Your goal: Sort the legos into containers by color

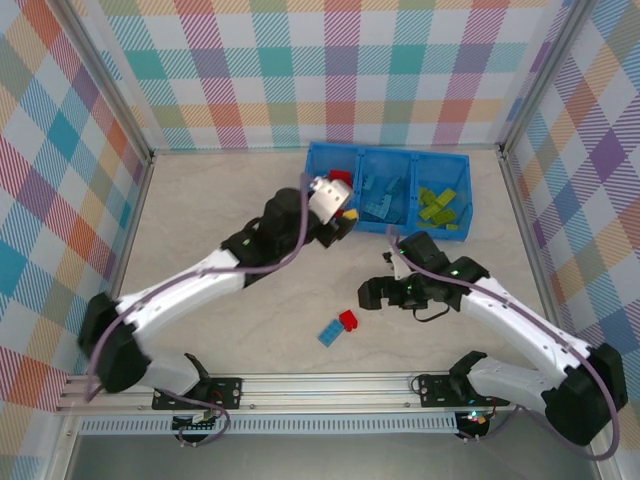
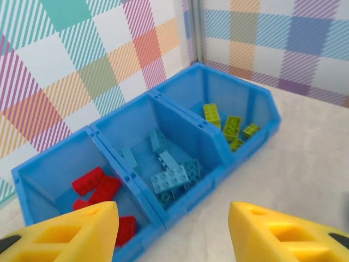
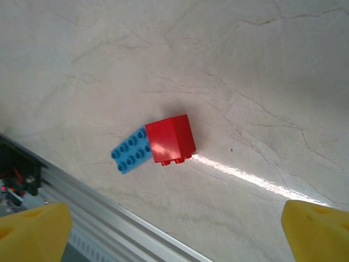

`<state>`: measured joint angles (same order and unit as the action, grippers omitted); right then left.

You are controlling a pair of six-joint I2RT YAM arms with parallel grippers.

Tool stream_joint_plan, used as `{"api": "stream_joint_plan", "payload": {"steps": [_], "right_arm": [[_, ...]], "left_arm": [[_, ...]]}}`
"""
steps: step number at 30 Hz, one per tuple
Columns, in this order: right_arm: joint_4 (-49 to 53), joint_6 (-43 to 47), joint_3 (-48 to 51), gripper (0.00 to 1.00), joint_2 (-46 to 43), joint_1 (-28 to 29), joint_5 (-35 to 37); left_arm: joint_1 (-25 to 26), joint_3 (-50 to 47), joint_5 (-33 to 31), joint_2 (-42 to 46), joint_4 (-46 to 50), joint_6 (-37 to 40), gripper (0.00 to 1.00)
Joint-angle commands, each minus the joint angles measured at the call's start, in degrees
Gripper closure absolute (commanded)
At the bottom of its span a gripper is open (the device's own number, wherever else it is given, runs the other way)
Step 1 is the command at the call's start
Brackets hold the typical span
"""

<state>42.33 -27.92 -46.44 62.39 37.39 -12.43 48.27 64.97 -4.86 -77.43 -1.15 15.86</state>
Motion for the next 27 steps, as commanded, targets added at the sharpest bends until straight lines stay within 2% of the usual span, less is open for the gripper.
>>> {"api": "stream_joint_plan", "payload": {"steps": [1, 5, 9, 13, 15, 18, 24, 27], "right_arm": [[-3.18, -0.71, -0.21, 0.02, 4.29, 3.42, 3.99], [-8.07, -1.56, -1.43, 0.03, 11.04, 8.55, 2.42], [-10.01, -0.14, -4.69, 0.05, 19.55, 12.55, 3.14], [-8.78, 1.73, -7.47, 0.18, 26.29, 13.58, 8.79], [-8.89, 1.68, -7.84, 0.26, 27.91, 13.68, 10.16], [-10.24, 0.89, -7.07, 0.37, 28.72, 13.68, 10.13], [-12.12, -0.45, -5.25, 0.44, 29.82, 13.72, 8.29], [-11.55, -0.36, -5.18, 0.44, 30.52, 13.68, 8.49]], "left_arm": [[1.93, -5.56, -3.67, 10.16, 9.92, 0.27, 0.42], [2.97, -9.87, -4.01, 23.06, 24.25, 0.30, 0.36], [3.14, -12.42, 3.05, 33.66, 34.97, 4.60, 0.23], [3.14, -15.09, 9.82, 39.55, 42.83, 12.09, 0.05], [3.15, -16.92, 11.09, 40.87, 43.72, 13.14, 0.00], [3.14, -19.94, 12.66, 41.89, 42.18, 13.53, 0.00], [3.14, -25.76, 14.07, 42.60, 35.02, 18.40, 0.00], [3.06, -27.02, 15.76, 42.69, 34.47, 20.67, 0.00]]}}
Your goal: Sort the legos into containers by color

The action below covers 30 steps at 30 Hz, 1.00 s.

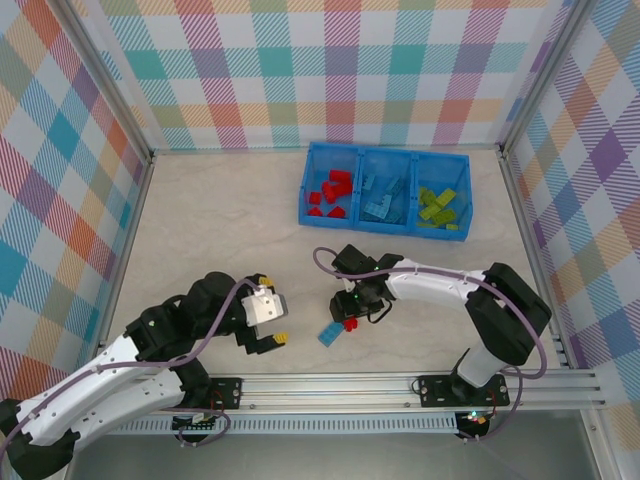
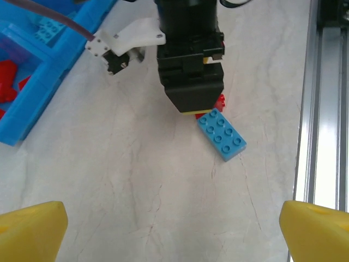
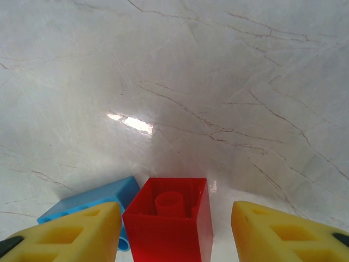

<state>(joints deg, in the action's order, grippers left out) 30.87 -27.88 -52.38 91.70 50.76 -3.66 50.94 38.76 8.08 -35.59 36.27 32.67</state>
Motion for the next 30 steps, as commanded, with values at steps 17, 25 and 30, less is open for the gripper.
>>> {"api": "stream_joint_plan", "payload": {"steps": [17, 25, 30], "right_arm": [[1.91, -0.71, -0.84, 0.68, -0.65, 0.30, 4.58], [-3.14, 2.42, -9.58, 0.73, -4.31, -1.28, 11.60], [-10.37, 8.73, -18.46, 0.74, 0.11, -5.35, 19.25]], "left_arm": [[0.30, -5.89, 8.45, 4.04, -4.26, 9.46, 0.00], [-0.72, -7.47, 8.06, 5.40, -7.26, 8.75, 0.00], [-1.10, -7.48, 8.98, 4.31, -7.00, 8.60, 0.00]]}}
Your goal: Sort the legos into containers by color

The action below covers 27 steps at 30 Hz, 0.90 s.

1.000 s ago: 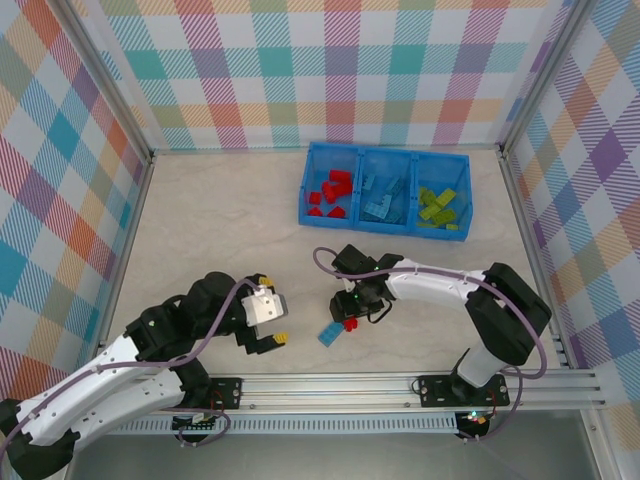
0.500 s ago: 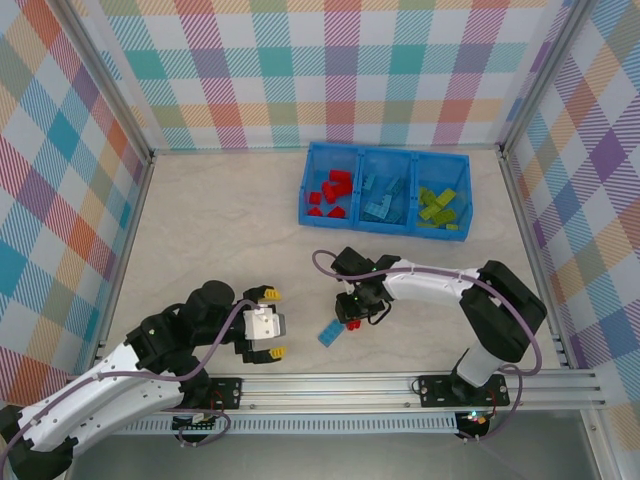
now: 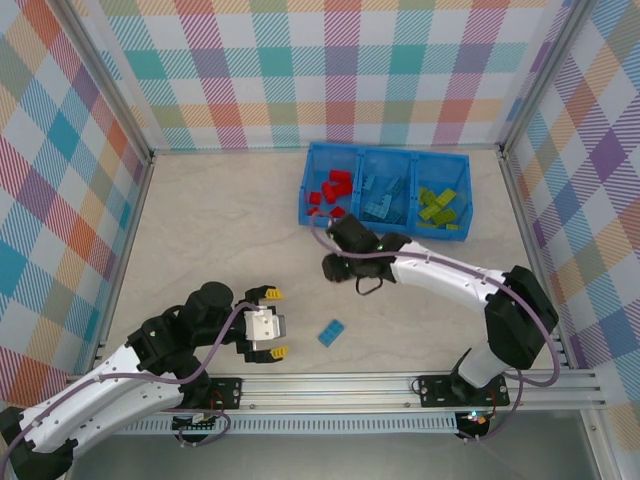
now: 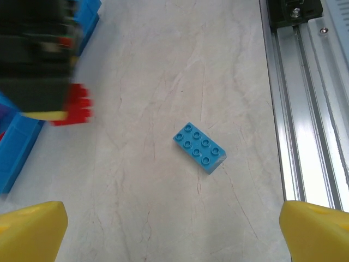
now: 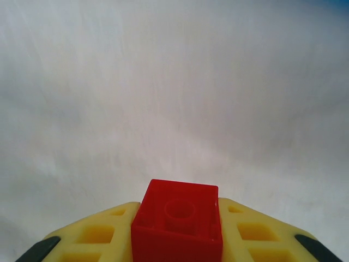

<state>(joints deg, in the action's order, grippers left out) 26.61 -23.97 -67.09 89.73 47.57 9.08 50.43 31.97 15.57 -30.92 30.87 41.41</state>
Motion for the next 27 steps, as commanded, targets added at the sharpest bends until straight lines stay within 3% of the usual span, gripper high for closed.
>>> {"api": "stream_joint_plan", "payload": {"steps": [1, 7, 15, 20, 27], "right_arm": [[-8.04, 6.12, -5.64, 0.74, 3.73, -3.21, 8.03], [-14.77, 10.06, -18.86, 0.74, 17.16, -7.92, 11.43], [-12.46, 13.24, -33.36, 0.73, 32.12, -10.12, 14.16], [-11.61, 13.11, -33.72, 0.54, 32.06, -10.22, 12.94], [-12.98, 12.06, -28.10, 0.49, 24.00, -10.22, 11.83]], "left_arm": [[-0.75, -0.59, 1.15, -0.44, -1.57, -0.10, 0.00], [-1.99, -1.53, -3.59, 1.65, -3.13, -3.12, 0.00], [-2.17, -3.88, -6.74, 6.18, -4.30, -2.56, 0.00], [-2.14, -4.54, -6.92, 7.45, -5.03, -2.38, 0.00], [-2.23, -4.54, -6.57, 6.66, -4.91, -2.61, 0.00]]}}
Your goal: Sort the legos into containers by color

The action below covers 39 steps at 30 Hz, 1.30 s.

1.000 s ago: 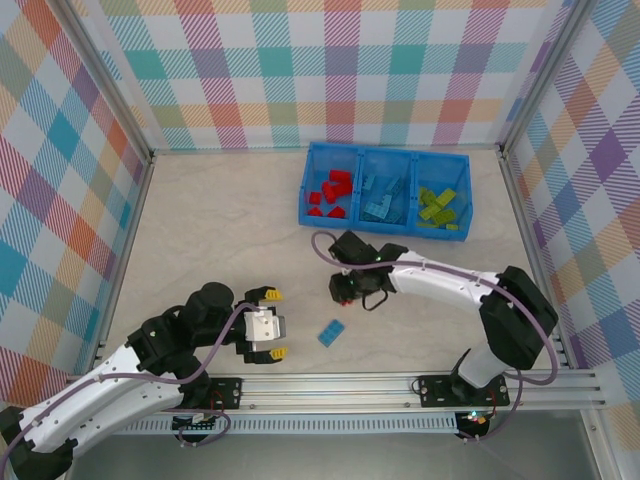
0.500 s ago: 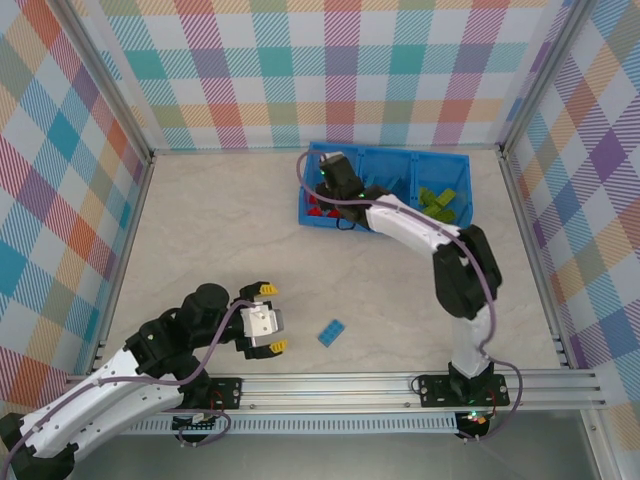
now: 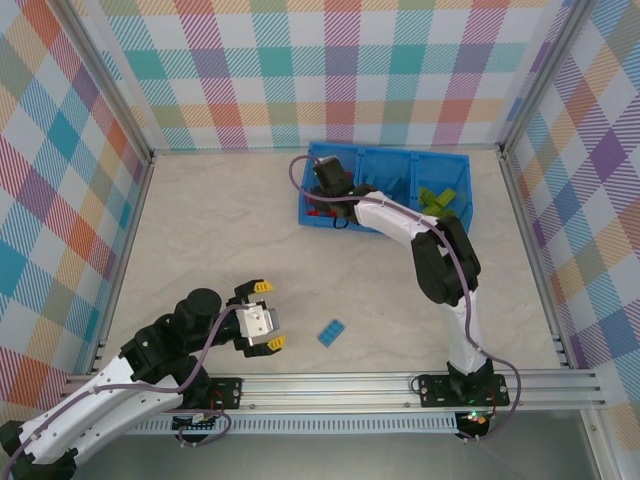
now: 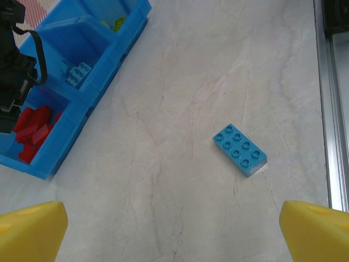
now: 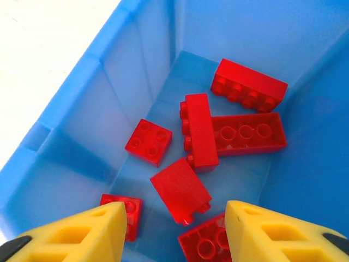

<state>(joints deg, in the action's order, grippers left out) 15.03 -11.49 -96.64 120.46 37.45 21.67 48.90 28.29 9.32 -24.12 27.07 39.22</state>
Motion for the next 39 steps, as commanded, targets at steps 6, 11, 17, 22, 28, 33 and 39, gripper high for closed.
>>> {"api": "stream_joint_plan", "payload": {"steps": [6, 11, 17, 22, 28, 33, 39], "right_arm": [[-4.24, -3.14, 15.73, 0.41, -22.63, -0.10, -9.04], [-5.67, -3.71, 32.30, 0.37, -40.14, -0.10, -21.16], [-2.61, -10.91, 51.05, 0.34, -63.47, -0.09, -24.70], [5.88, -18.83, 58.85, 0.31, -74.33, -0.01, -27.97], [18.94, -23.86, 59.18, 0.30, -76.70, -0.01, -31.99], [24.39, -24.72, 58.45, 0.26, -75.95, 0.08, -33.79], [26.95, -24.69, 58.34, 0.20, -76.11, 0.07, -36.26]], "left_arm": [[-1.18, -0.71, 0.12, -1.44, -1.00, -1.02, 0.00], [-1.01, 3.93, 3.72, -8.14, -0.45, -4.25, 0.00], [5.64, 9.72, 3.83, -16.84, -3.03, -7.79, 0.03], [13.41, 9.57, -3.40, -28.10, -13.66, -12.88, 0.02], [17.07, 8.24, -13.76, -41.17, -21.68, -30.61, 0.00], [18.16, 10.79, -17.08, -48.30, -18.93, -43.76, 0.00], [18.29, 14.80, -10.49, -55.28, -14.94, -48.32, 0.00]]}}
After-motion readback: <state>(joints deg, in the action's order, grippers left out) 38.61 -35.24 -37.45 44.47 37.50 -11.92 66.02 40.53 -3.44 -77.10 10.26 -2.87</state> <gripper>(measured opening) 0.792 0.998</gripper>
